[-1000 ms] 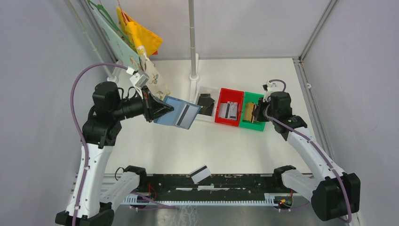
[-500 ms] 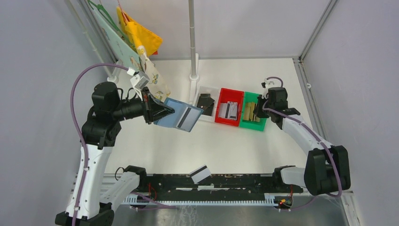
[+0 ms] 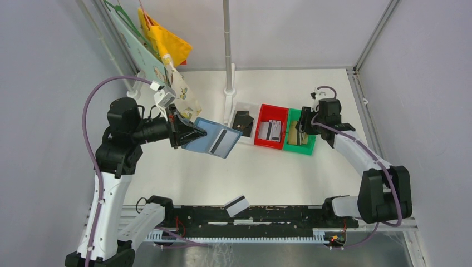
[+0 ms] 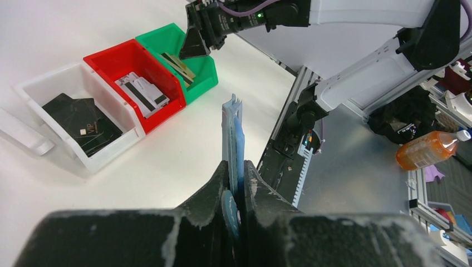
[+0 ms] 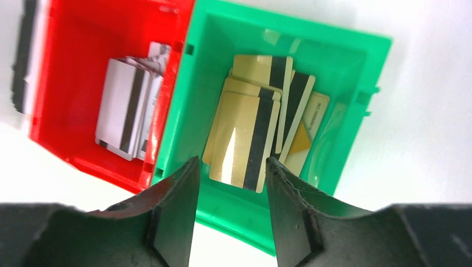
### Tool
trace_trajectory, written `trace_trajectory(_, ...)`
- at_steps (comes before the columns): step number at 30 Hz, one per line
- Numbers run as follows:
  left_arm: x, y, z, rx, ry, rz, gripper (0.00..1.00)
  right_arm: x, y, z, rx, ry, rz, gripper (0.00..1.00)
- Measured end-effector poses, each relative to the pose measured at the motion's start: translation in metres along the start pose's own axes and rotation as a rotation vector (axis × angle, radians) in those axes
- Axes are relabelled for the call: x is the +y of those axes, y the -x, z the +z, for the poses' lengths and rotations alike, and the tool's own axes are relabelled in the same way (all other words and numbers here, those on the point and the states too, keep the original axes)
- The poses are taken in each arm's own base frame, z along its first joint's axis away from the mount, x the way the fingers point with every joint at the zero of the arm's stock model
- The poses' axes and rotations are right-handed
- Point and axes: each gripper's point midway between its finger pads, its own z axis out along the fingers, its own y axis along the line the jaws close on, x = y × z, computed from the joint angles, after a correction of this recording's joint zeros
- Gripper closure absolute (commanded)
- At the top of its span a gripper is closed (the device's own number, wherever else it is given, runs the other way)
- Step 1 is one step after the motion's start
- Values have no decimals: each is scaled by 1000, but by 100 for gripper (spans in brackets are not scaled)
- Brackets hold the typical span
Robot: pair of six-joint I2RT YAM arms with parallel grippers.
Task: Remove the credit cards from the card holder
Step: Place the credit card in the storage box, then remove the credit card from the card holder.
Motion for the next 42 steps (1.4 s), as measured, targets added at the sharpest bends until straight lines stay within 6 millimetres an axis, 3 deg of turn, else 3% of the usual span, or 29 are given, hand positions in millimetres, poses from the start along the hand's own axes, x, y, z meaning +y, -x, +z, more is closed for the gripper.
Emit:
trace_trajectory(3,-1,1,0,-2,-4,4,98,7,21,-17,-79,12,-3,39)
trace_trajectory(6,-1,5,1,-16,-5,10,98,29,51,-47,-210,86,-11,27)
trace_trajectory(9,-2,14,1,-46,-3,4,98,76,79,-87,-371,276,-20,18)
trace_trajectory(11,-3,22,1,-80,-1,7,98,115,87,-118,-480,454,-21,11)
trace_trajectory(13,-4,31,1,-115,4,2,98,158,78,-152,-577,674,-14,7)
trace_trajectory(16,-6,41,2,-155,2,-16,98,206,48,-185,-593,940,6,5)
trace_trajectory(19,-6,49,3,-186,1,-41,98,243,28,-211,-568,1143,42,3)
trace_trajectory(24,-9,53,3,-203,-9,-74,98,284,13,-243,-551,1338,57,4)
trace_trajectory(30,-13,55,2,-211,-20,-91,98,325,10,-253,-520,1433,68,18)
trace_trajectory(34,-17,57,1,-214,-35,-92,98,339,12,-252,-517,1445,88,32)
trace_trajectory(38,-22,56,-1,-209,-54,-92,97,341,17,-255,-536,1454,103,70)
trace_trajectory(39,-23,56,-1,-209,-56,-92,90,342,19,-257,-542,1459,110,81)
trace_trajectory(41,-24,55,-1,-209,-57,-91,57,343,21,-260,-548,1464,111,97)
trace_trajectory(42,-24,55,-1,-208,-57,-89,39,343,21,-260,-548,1462,105,100)
